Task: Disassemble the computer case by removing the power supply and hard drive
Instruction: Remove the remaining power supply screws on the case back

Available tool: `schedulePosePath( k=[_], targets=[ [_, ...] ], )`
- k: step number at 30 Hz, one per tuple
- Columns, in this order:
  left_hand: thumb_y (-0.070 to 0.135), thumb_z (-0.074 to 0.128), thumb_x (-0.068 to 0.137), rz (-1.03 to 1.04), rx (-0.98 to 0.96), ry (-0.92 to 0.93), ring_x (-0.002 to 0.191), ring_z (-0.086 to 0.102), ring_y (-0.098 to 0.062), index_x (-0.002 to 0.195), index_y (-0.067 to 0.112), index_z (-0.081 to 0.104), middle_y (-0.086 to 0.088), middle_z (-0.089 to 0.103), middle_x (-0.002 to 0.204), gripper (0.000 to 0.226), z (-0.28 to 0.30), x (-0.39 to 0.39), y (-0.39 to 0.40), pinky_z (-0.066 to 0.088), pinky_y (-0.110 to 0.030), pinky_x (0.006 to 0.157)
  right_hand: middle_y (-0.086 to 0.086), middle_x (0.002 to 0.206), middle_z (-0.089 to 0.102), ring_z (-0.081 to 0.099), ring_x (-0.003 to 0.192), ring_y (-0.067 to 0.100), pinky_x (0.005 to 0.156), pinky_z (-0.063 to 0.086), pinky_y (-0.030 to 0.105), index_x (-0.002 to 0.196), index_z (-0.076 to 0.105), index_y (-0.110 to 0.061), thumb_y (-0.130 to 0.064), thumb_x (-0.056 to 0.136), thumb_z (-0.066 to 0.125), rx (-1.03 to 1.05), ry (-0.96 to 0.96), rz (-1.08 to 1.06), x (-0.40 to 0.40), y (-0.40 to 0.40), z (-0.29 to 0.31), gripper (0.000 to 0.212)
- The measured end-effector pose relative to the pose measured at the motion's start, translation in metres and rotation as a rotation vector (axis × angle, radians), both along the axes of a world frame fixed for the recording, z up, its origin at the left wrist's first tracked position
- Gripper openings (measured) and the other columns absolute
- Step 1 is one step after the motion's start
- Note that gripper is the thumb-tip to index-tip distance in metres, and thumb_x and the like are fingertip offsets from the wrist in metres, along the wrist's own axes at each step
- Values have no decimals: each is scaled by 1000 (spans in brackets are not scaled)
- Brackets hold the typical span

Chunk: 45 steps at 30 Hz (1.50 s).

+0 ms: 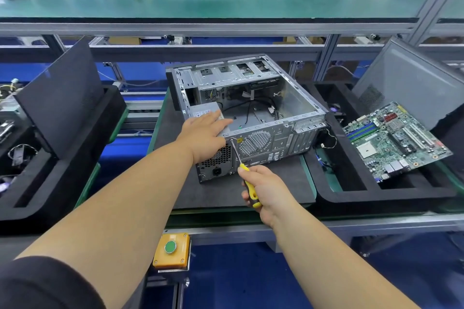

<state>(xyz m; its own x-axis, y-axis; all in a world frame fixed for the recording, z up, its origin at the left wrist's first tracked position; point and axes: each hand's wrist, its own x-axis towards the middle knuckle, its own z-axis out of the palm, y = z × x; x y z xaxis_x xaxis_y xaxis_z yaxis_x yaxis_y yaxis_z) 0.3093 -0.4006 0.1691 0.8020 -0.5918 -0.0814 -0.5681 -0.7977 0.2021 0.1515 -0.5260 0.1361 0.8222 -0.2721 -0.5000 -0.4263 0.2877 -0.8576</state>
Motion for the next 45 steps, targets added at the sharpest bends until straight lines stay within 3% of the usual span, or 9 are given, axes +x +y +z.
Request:
schedulePosePath(
  k=[5, 9, 20, 27, 30, 33, 36, 41, 45],
  targets=[
    [35, 44, 94, 1, -4, 1, 151, 3, -12, 152, 43, 21, 5, 4, 165, 63, -1, 1, 1, 4, -40, 118, 3, 72, 57, 44, 43, 9, 46, 35, 23, 91, 61, -14, -32, 91, 69, 99, 23, -47, 1, 2, 3, 19],
    [33, 42, 94, 0, -22, 4, 151, 2, -12, 152, 43, 22, 6, 4, 165, 63, -3, 1, 0, 3, -39, 118, 6, 65, 61, 45, 43, 9, 50, 37, 20, 89, 69, -2, -31, 100, 51, 284, 88, -52, -2, 3, 11, 35],
    [30, 42, 94, -5, -23, 4, 151, 2, -12, 152, 43, 23, 5, 4, 165, 63, -2, 0, 1, 4, -40, 118, 3, 77, 52, 48, 44, 9, 44, 40, 23, 96, 56, -12, -28, 91, 70, -71, 8, -25, 0, 1, 3, 21],
    [29, 43, 94, -3, -54, 8, 151, 4, -12, 151, 42, 25, 6, 7, 165, 61, 2, -2, 1, 4, -39, 119, 4, 64, 61, 48, 45, 11, 45, 42, 22, 90, 67, -5, -30, 99, 54, 259, 96, -40, 0, 2, 9, 30],
    [16, 46, 93, 95, -475, 145, 143, 28, -5, 141, 41, 46, 8, 32, 158, 54, 3, -12, 6, 21, -28, 115, 4, 65, 63, 50, 46, 10, 47, 43, 23, 89, 69, -4, -27, 102, 50, 220, 94, -42, -1, 2, 11, 32],
    [9, 49, 91, 211, -969, 132, 107, 49, 18, 121, 38, 62, 14, 56, 131, 44, 5, -34, 10, 34, -1, 87, 2, 71, 64, 51, 48, 12, 49, 44, 25, 90, 66, -10, -30, 97, 60, 46, 65, -13, 0, 0, 9, 22],
    [11, 52, 90, 263, -1216, 164, 97, 59, 3, 105, 30, 68, 16, 67, 105, 29, 4, -52, 11, 44, -7, 81, 3, 77, 63, 52, 49, 12, 52, 44, 27, 90, 63, -13, -33, 94, 65, -18, 20, 4, -1, -4, 4, 20],
    [5, 47, 96, 440, -1351, 416, 65, 62, -8, 82, 15, 69, 3, 70, 74, 27, -1, -65, 12, 51, -19, 61, -1, 73, 63, 44, 56, 12, 50, 37, 23, 90, 58, -16, -31, 93, 66, -64, -24, -9, -1, -3, 1, 18],
    [11, 53, 93, 673, -1125, 716, 58, 65, -12, 80, 10, 71, -5, 73, 74, 22, -2, -71, 4, 52, -17, 50, -1, 64, 65, 38, 52, 12, 50, 32, 24, 91, 58, -15, -30, 94, 63, 0, -8, -11, 0, -2, 7, 17]
  ],
)
